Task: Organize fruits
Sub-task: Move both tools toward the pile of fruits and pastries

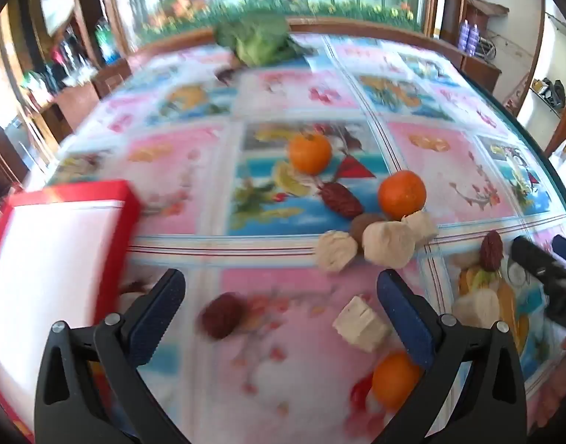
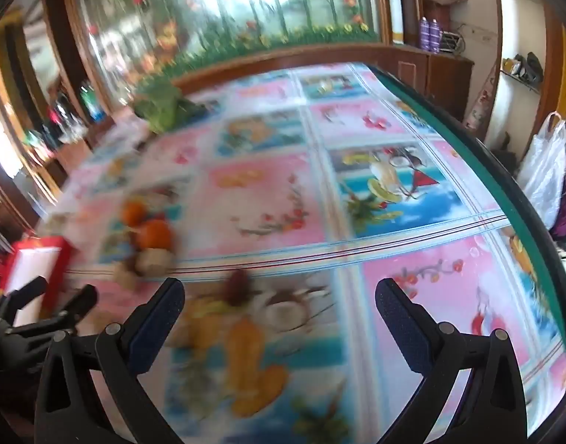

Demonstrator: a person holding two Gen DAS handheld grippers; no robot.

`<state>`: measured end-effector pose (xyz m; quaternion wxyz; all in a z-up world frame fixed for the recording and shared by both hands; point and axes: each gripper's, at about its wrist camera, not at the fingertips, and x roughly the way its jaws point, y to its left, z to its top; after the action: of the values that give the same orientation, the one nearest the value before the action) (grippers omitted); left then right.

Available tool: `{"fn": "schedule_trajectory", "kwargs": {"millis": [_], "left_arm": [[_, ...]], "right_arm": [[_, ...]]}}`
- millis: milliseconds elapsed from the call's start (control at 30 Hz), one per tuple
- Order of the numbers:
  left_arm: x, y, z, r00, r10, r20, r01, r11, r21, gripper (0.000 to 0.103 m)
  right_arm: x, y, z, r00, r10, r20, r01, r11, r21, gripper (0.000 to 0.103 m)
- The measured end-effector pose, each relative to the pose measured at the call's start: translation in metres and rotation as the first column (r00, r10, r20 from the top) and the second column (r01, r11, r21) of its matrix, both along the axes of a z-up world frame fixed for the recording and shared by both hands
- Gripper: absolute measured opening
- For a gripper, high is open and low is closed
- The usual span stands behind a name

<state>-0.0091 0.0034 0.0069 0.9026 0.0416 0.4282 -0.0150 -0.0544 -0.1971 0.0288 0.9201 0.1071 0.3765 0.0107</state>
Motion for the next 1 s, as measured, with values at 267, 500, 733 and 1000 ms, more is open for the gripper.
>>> {"fn": "schedule_trajectory", "kwargs": {"millis": [267,500,733,1000], "left_arm": [[-0.045,0.022,0.040,0.991,0.013,0.136,-0.018,0.999,0.036,0.103],[-0.066,0.031,0.042,0.990,0.001,0.139,-0.008,0.999,0.053,0.103],[-0.089,0.060,0.036,0.993,0.015,0.118,-0.023,0.998,0.064,0.103],[-0.105,0.081,0.037,0.993,0.002,0.121,-0.009,0.998,0.055,0.103]], "right_arm": [[-0.019,0.035,0.014,0.997,0.057,0.042,-0.056,0.998,-0.031,0.102],[-0.034,0.057,0.008,0.994,0.107,0.038,-0.104,0.992,-0.068,0.102],[-0.041,0.083,0.001,0.984,0.175,0.031,-0.172,0.982,-0.082,0.102],[-0.045,0.107,-0.003,0.974,0.226,0.026,-0.222,0.970,-0.101,0.102]]}}
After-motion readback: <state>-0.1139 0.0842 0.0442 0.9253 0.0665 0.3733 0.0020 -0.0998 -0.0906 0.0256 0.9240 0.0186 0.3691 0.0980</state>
